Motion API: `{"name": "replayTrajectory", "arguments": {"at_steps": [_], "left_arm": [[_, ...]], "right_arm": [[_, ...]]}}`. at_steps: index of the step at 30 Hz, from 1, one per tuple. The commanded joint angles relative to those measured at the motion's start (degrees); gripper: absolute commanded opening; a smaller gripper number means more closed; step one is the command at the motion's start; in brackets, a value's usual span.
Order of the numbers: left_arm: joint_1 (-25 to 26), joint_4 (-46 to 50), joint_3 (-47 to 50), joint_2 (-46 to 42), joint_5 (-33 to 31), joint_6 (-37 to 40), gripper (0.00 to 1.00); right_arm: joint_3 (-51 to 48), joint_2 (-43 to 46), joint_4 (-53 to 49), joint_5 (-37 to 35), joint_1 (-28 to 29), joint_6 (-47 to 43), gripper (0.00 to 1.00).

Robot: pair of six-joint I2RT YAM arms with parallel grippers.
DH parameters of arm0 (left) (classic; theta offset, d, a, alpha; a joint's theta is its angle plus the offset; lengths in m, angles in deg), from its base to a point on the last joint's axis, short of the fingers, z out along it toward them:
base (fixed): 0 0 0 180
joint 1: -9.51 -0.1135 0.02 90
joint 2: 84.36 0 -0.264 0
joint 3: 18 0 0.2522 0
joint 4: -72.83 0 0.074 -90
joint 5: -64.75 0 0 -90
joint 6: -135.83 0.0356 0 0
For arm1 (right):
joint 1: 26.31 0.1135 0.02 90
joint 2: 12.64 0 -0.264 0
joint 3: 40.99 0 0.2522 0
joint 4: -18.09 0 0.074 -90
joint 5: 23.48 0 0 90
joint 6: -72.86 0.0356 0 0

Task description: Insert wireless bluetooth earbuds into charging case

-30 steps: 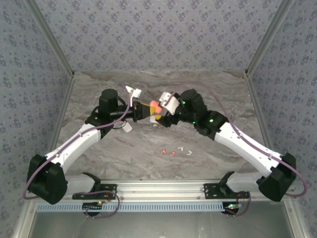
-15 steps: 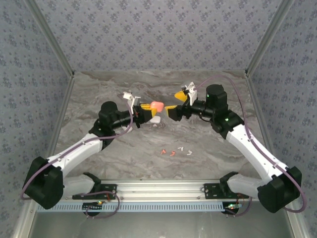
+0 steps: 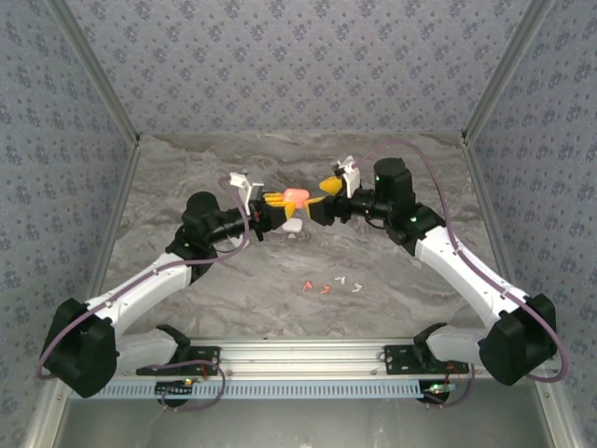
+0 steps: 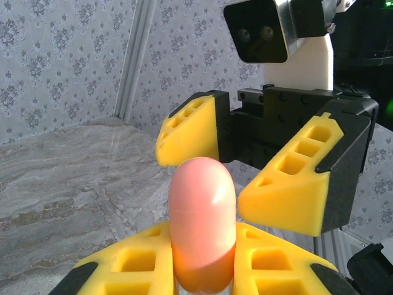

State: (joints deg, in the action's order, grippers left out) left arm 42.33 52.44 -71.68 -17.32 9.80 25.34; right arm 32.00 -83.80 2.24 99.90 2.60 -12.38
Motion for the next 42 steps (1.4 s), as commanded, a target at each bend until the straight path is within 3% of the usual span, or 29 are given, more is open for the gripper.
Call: {"name": "replayTrajectory", "arguments": {"at_steps": [1, 12, 21, 25, 31, 37, 42], "left_arm": [[0.5, -1.6, -0.7, -0.9, 0.8, 1.5, 0.00], [1.8, 1.8, -2.2, -0.5, 2.4, 4.6, 0.00], [2.1, 3.6, -2.3, -1.0, 0.9, 5.9, 0.00], [2.1, 5.6, -1.1, -2.5, -3.6, 7.6, 0.00], [2.1, 5.0, 4.3, -7.2, -12.4, 9.5, 0.00], [2.1, 6.4, 8.9, -13.4, -20.2, 11.4, 0.00], [2.1, 7.9, 10.1, -17.0, -23.6, 12.9, 0.00]], "right_arm": [[2.5, -0.6, 1.0, -1.9, -0.2, 1.0, 0.77], [4.8, -2.5, -0.2, -1.9, -1.9, 2.3, 0.70], [5.9, -2.5, -1.2, -1.5, -2.4, 2.2, 0.69], [5.0, 1.4, -2.9, -2.1, -3.4, 3.1, 0.70], [6.1, 2.8, -17.4, -6.8, -3.1, 3.0, 0.70], [1.1, 2.6, -27.1, -18.6, 2.9, 7.3, 0.63], [-4.6, 1.1, -30.1, -23.6, 7.3, 17.5, 0.58]]}}
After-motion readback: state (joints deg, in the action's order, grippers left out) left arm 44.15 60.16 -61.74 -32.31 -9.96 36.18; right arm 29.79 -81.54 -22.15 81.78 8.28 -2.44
